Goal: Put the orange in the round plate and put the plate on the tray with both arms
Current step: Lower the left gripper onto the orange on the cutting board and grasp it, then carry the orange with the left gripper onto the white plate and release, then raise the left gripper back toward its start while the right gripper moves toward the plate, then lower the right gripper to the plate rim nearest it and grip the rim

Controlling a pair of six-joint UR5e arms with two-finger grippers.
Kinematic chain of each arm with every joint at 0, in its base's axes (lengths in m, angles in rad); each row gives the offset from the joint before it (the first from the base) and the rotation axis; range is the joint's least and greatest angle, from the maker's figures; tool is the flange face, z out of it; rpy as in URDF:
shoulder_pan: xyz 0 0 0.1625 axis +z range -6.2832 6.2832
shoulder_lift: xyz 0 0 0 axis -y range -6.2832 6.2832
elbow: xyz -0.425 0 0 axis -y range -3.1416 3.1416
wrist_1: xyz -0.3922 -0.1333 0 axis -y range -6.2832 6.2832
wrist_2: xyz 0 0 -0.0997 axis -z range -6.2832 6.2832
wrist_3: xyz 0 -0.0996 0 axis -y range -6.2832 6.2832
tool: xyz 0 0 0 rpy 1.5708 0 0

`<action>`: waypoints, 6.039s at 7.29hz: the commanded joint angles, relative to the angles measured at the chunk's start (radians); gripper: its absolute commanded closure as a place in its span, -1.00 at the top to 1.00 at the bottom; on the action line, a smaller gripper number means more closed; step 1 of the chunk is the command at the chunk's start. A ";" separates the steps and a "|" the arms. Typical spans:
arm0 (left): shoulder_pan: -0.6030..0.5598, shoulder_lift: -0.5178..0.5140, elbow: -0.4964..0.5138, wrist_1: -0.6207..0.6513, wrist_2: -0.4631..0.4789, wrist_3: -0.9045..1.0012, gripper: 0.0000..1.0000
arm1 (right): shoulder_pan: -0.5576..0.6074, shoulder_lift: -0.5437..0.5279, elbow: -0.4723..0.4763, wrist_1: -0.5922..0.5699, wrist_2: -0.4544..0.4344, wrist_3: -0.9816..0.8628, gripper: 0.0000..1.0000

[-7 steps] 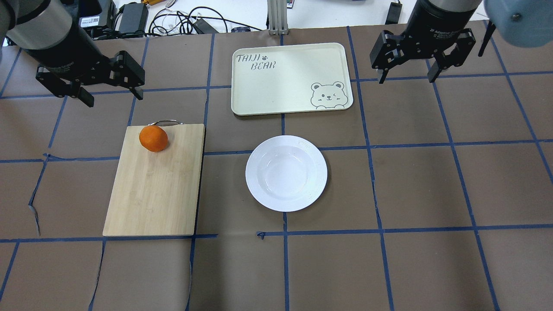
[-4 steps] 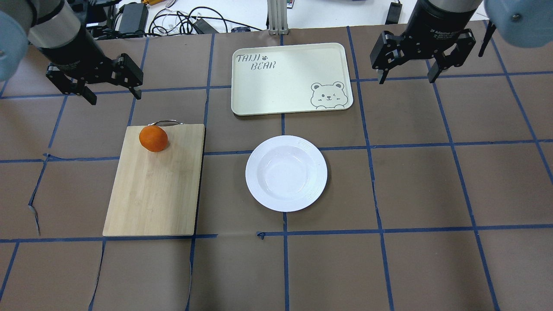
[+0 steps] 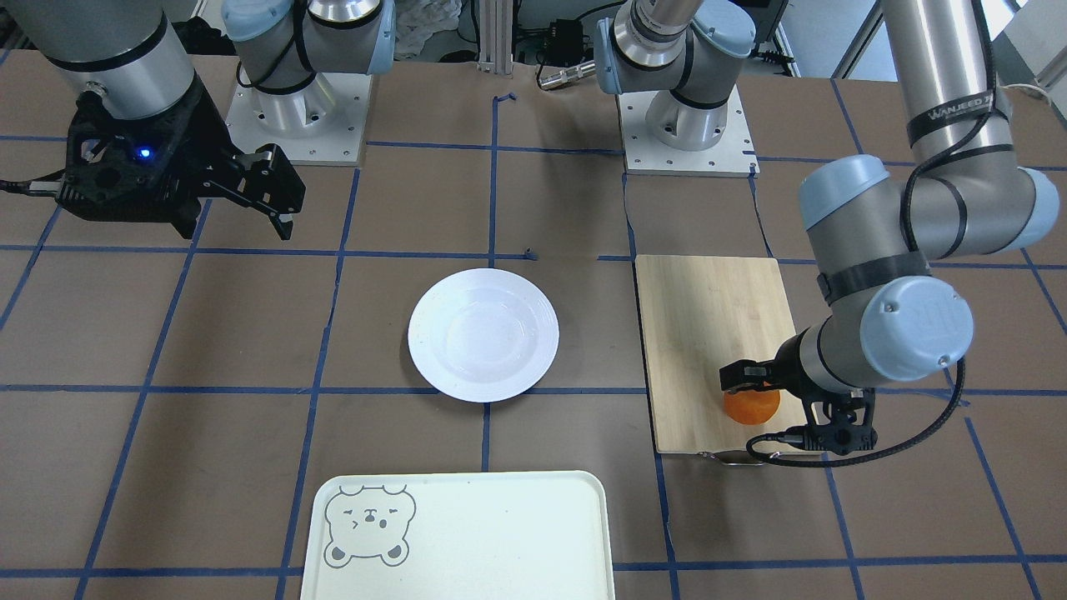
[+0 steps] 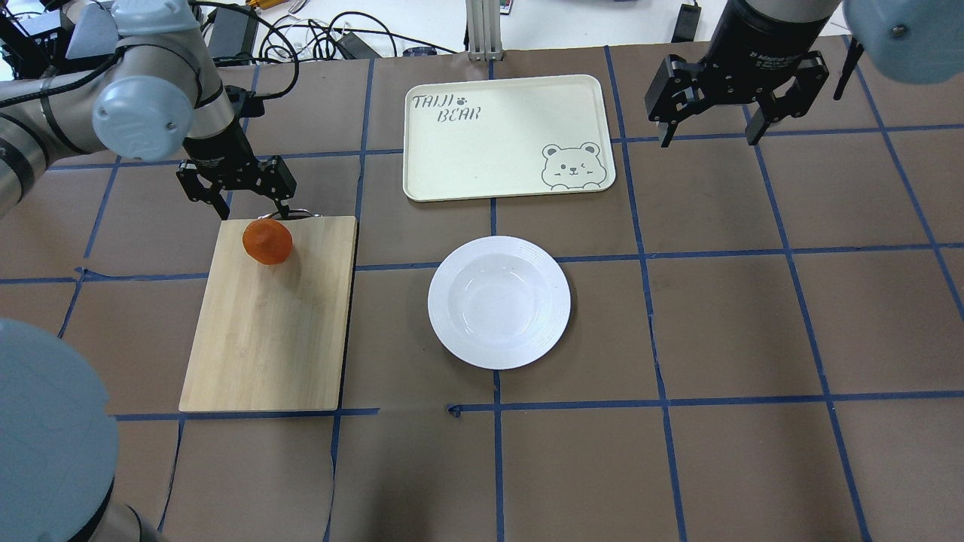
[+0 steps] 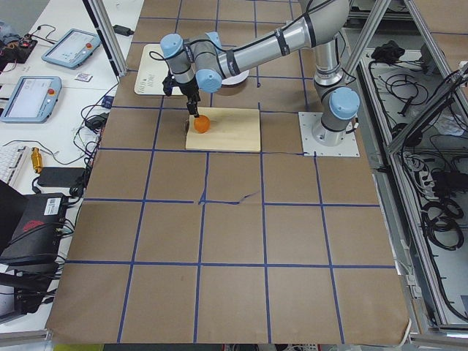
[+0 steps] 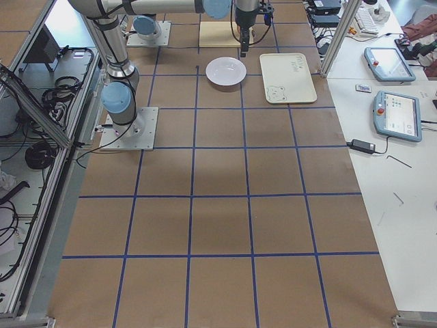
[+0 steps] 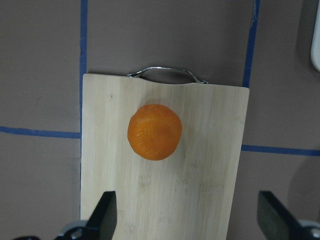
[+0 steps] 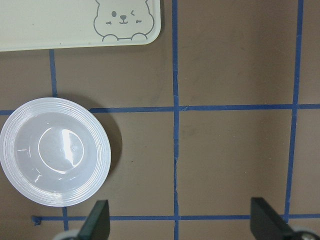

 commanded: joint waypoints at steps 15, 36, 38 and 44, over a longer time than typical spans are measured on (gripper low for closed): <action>-0.527 0.031 -0.089 0.033 -0.320 -0.702 -0.98 | -0.003 0.000 0.007 0.002 -0.015 0.000 1.00; -0.205 0.458 0.011 -0.138 -0.084 -0.233 1.00 | -0.025 0.254 0.593 -0.802 0.544 0.008 0.93; -0.205 0.458 0.011 -0.138 -0.084 -0.235 1.00 | -0.022 0.299 0.596 -0.811 0.551 0.005 0.82; -0.205 0.459 0.011 -0.138 -0.085 -0.233 1.00 | -0.012 0.342 0.611 -0.810 0.621 0.008 0.40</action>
